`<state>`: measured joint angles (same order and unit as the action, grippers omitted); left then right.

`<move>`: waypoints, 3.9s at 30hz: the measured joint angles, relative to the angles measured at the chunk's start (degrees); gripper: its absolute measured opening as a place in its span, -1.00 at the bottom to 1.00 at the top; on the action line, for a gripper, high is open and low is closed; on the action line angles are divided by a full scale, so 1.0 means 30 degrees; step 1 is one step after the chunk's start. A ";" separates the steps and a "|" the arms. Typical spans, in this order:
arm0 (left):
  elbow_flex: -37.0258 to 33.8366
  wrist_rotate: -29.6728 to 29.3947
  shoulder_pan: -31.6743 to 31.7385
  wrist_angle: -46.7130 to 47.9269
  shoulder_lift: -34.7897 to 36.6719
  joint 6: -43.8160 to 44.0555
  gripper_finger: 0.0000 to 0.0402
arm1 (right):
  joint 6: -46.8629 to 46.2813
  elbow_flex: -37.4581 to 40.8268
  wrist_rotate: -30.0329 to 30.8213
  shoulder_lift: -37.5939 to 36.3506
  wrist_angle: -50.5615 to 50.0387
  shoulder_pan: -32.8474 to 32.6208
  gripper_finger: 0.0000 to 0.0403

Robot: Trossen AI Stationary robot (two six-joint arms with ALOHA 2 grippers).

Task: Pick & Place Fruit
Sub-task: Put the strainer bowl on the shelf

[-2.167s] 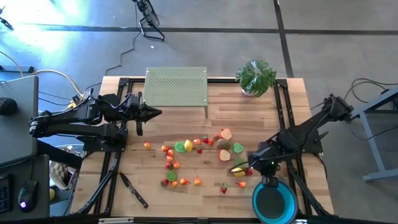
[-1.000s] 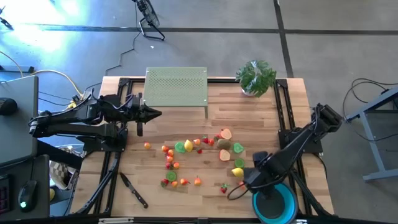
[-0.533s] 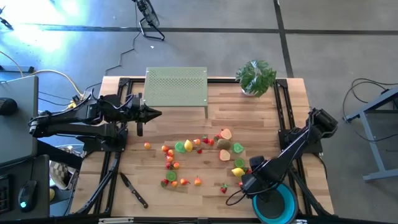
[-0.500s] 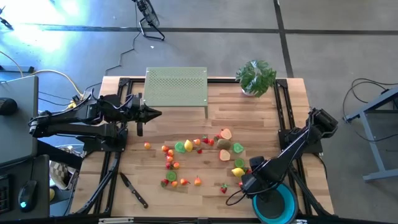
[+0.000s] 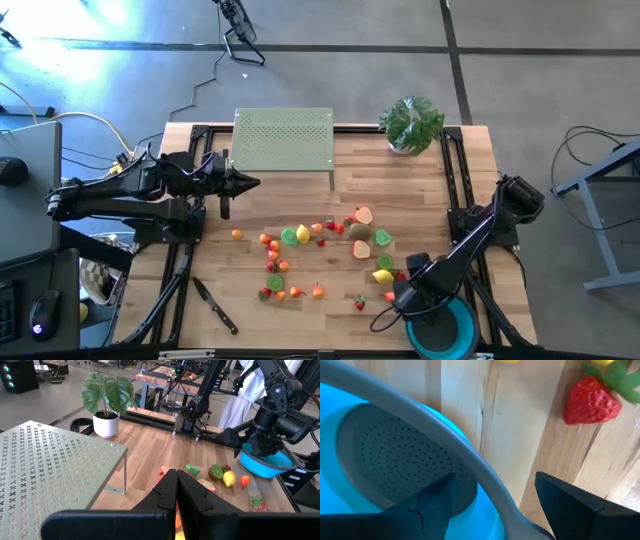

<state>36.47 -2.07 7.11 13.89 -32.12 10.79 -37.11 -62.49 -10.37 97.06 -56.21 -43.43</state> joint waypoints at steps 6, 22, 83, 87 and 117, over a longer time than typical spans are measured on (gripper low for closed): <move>0.0000 -0.0001 0.0003 0.0007 0.0000 0.0000 -0.97 | -0.0268 0.0265 0.0299 0.0000 0.0315 -0.0076 0.14; 0.0000 -0.0003 0.0003 0.0003 0.0000 0.0000 -0.97 | 0.0052 0.0265 0.0120 -0.0029 -0.0179 -0.0045 -0.62; 0.0000 -0.0007 0.0003 -0.0175 0.0000 0.0000 -0.97 | -1.0657 -0.4973 0.0728 -0.8466 0.3386 1.1199 -0.98; 0.0000 -0.0007 0.0003 -0.0168 0.0000 0.0007 -0.97 | -1.0090 -0.4973 0.0033 -0.8466 0.3749 1.2600 -0.98; 0.0000 -0.0015 0.0000 -0.0161 0.0000 0.0007 -0.97 | -0.9033 -0.4973 -0.5842 -0.8197 0.7600 2.0197 -0.98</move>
<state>36.47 -2.11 7.10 13.41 -32.12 10.81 -64.21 -77.41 -27.89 72.46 -33.41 17.16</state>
